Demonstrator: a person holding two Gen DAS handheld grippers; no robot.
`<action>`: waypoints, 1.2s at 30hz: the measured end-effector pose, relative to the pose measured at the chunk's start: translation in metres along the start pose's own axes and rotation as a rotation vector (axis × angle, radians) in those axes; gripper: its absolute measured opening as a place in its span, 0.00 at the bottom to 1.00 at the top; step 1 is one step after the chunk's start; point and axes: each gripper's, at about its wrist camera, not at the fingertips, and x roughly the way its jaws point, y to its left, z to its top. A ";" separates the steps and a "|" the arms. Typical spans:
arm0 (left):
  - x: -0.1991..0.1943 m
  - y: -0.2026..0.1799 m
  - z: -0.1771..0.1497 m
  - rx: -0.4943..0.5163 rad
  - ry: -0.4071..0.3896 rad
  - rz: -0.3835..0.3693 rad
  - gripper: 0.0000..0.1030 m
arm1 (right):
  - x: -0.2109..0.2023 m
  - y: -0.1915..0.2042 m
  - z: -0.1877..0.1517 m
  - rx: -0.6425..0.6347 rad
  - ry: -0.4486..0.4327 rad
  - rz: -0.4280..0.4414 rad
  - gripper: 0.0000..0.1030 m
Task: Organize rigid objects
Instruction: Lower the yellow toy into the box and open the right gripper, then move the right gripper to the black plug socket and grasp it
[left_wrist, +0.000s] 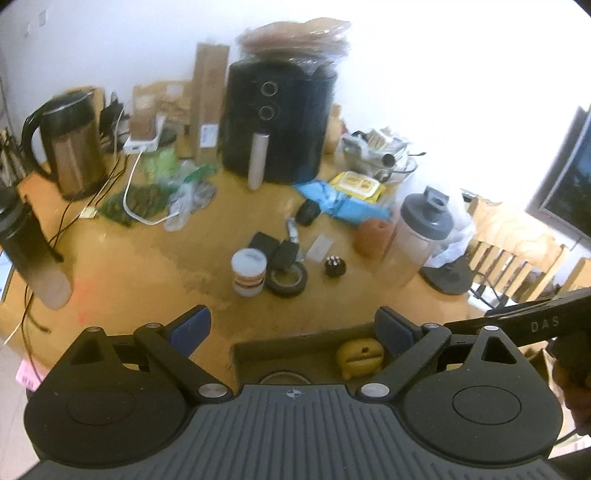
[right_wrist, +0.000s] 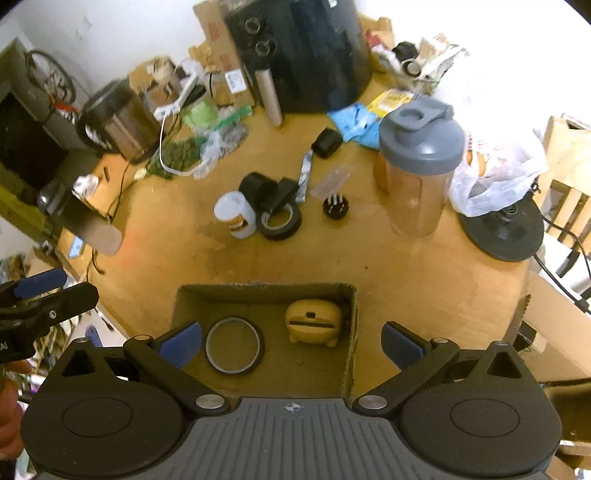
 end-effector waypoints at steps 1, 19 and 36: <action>0.005 0.000 -0.002 -0.008 0.005 -0.007 0.94 | 0.000 -0.002 -0.002 0.005 -0.011 0.003 1.00; 0.048 -0.009 0.019 0.046 0.022 -0.019 0.94 | 0.031 -0.019 0.031 0.054 -0.060 -0.023 1.00; 0.089 0.008 0.005 0.043 0.080 0.007 0.94 | 0.083 -0.034 0.044 0.062 -0.109 0.016 1.00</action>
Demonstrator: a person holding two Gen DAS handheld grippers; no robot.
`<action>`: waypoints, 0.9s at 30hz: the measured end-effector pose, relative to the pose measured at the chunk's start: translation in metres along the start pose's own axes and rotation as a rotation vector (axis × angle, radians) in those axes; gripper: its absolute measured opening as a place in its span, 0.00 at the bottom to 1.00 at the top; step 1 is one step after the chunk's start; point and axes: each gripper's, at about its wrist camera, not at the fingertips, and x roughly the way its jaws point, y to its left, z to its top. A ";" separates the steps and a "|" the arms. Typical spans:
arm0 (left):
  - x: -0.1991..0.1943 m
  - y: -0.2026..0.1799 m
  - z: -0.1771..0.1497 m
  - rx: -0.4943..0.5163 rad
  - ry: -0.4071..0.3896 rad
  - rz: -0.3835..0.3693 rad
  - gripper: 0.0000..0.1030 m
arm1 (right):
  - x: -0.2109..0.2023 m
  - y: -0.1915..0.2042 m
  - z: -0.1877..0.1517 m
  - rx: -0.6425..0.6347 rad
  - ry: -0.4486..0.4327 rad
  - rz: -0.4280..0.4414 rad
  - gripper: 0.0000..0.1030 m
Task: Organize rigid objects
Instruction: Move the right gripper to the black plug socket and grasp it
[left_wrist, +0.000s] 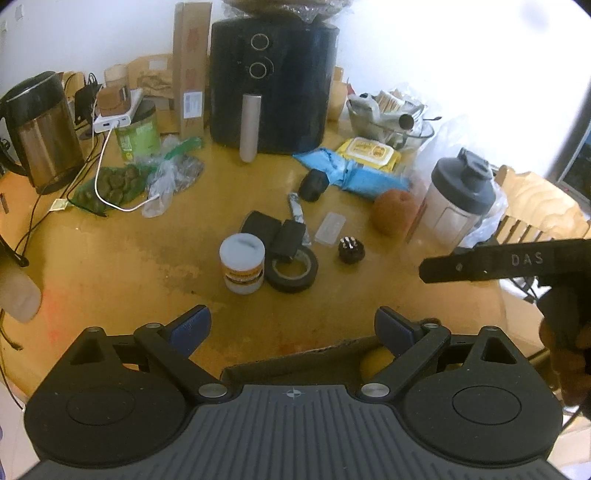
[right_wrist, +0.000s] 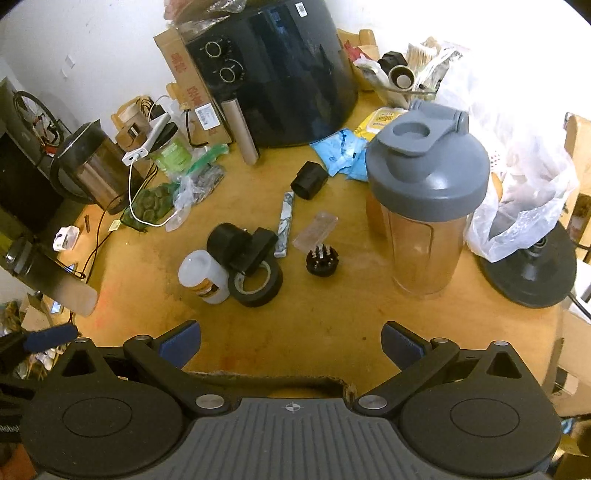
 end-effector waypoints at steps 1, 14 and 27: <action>0.003 0.000 -0.001 0.012 0.000 -0.005 0.94 | 0.004 -0.001 0.000 -0.006 0.001 0.003 1.00; 0.022 0.002 0.004 0.077 -0.010 0.010 0.94 | 0.070 0.005 0.005 -0.109 0.044 -0.020 1.00; 0.018 0.018 -0.005 0.075 0.007 0.053 0.94 | 0.079 0.018 0.018 -0.243 0.065 -0.065 0.90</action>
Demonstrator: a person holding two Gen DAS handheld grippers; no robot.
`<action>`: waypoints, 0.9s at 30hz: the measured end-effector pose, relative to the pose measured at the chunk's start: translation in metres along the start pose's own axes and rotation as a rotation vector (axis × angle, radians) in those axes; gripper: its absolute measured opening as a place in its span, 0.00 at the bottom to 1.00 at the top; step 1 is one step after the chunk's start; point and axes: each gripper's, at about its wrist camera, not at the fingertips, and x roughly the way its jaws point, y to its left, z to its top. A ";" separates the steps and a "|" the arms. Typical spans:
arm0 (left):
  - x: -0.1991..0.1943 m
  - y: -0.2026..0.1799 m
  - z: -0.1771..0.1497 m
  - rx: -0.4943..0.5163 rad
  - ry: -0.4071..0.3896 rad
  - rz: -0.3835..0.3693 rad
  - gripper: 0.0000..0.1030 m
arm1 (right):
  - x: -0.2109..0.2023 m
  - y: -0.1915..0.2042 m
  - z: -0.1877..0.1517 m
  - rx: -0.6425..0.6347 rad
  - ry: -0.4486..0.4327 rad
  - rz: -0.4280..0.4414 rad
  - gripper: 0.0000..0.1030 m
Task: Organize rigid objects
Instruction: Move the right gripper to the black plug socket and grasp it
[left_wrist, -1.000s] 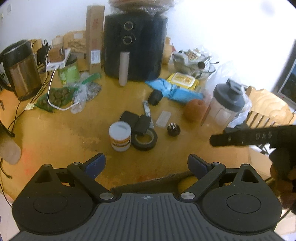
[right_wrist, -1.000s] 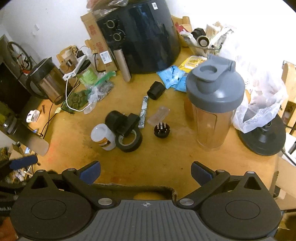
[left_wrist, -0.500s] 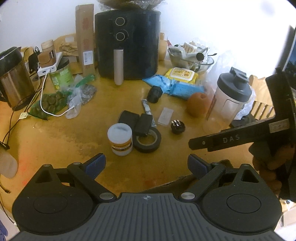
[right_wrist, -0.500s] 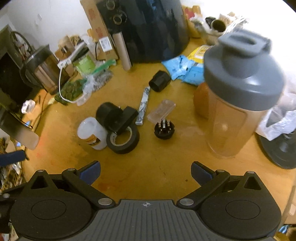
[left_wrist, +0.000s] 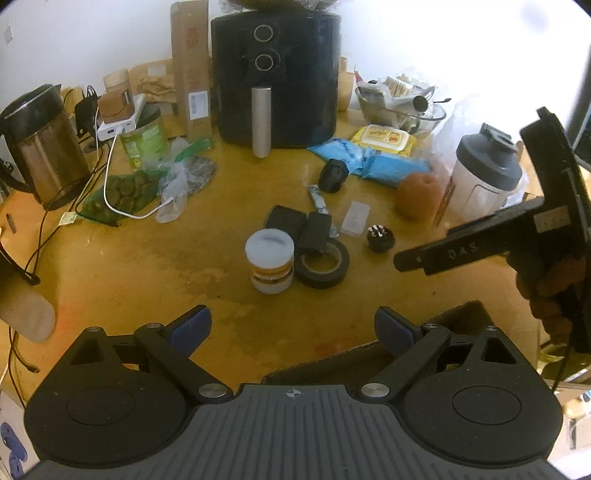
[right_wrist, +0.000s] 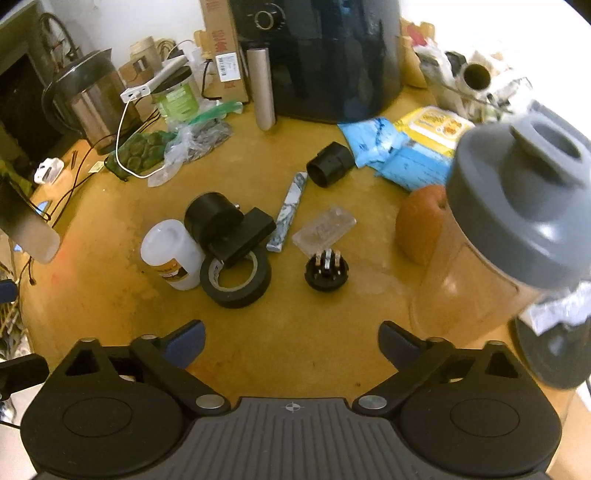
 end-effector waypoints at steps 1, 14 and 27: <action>0.000 0.002 -0.001 -0.003 0.002 0.001 0.94 | 0.002 0.001 0.002 -0.011 0.000 -0.001 0.89; 0.005 0.018 -0.012 -0.045 0.043 0.005 0.94 | 0.048 0.014 0.019 -0.046 0.007 -0.062 0.69; 0.008 0.029 -0.012 -0.074 0.041 -0.015 0.94 | 0.087 -0.001 0.034 0.025 0.045 -0.143 0.63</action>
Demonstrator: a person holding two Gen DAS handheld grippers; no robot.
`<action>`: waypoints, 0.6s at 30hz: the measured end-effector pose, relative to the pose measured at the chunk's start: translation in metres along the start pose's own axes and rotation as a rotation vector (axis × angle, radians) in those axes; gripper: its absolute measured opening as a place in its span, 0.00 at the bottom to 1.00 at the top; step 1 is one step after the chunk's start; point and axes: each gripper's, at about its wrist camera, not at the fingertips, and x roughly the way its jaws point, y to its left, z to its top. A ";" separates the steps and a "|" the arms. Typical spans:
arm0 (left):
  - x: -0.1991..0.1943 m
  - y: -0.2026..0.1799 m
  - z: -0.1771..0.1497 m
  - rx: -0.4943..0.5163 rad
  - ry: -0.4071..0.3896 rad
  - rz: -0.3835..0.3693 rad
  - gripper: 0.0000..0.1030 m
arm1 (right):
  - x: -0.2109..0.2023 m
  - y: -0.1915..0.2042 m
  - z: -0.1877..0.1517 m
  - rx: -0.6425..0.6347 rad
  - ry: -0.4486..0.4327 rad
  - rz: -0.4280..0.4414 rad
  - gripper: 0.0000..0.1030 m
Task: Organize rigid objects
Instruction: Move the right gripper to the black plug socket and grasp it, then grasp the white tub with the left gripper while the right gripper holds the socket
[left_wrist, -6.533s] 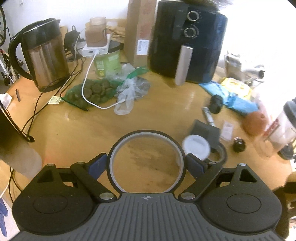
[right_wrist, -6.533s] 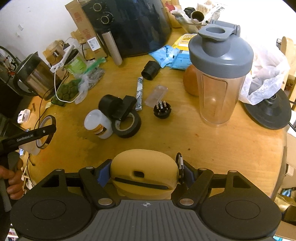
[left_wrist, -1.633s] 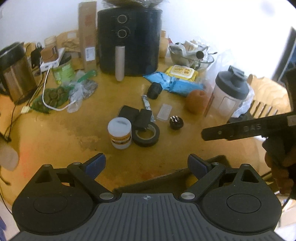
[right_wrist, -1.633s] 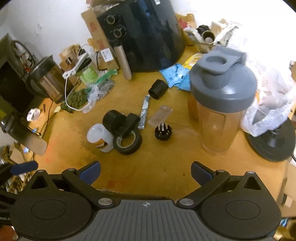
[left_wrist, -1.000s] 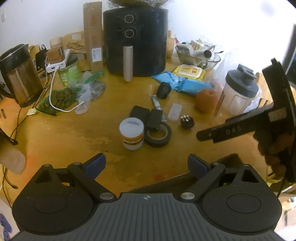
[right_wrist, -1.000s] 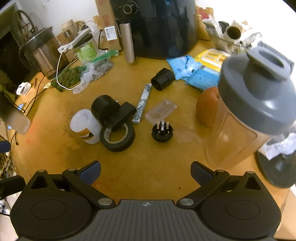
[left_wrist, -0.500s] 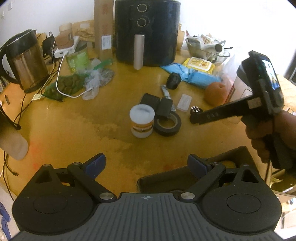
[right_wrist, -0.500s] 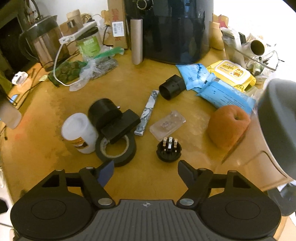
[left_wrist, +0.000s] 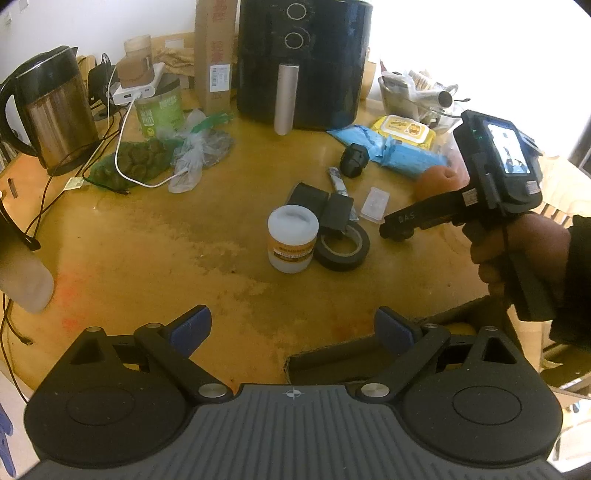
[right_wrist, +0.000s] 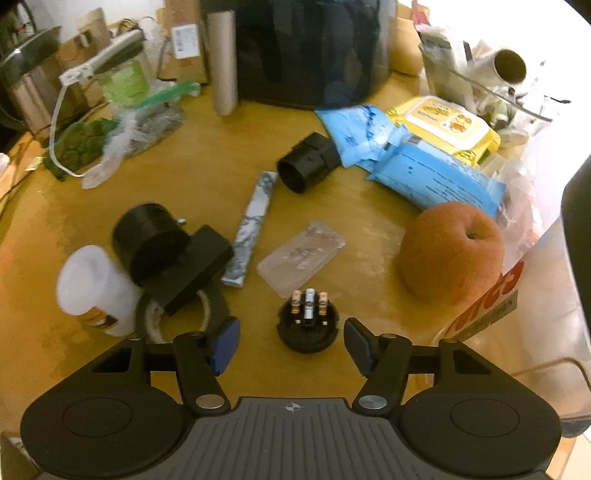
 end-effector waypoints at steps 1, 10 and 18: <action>0.000 0.001 0.000 -0.003 -0.001 0.001 0.94 | 0.003 -0.001 0.001 0.010 0.007 -0.004 0.62; 0.000 0.008 0.002 -0.029 0.000 -0.008 0.94 | 0.019 -0.008 0.006 0.062 0.051 -0.003 0.42; 0.002 0.012 0.005 -0.034 0.005 -0.018 0.94 | 0.014 -0.006 0.007 0.060 0.052 0.007 0.41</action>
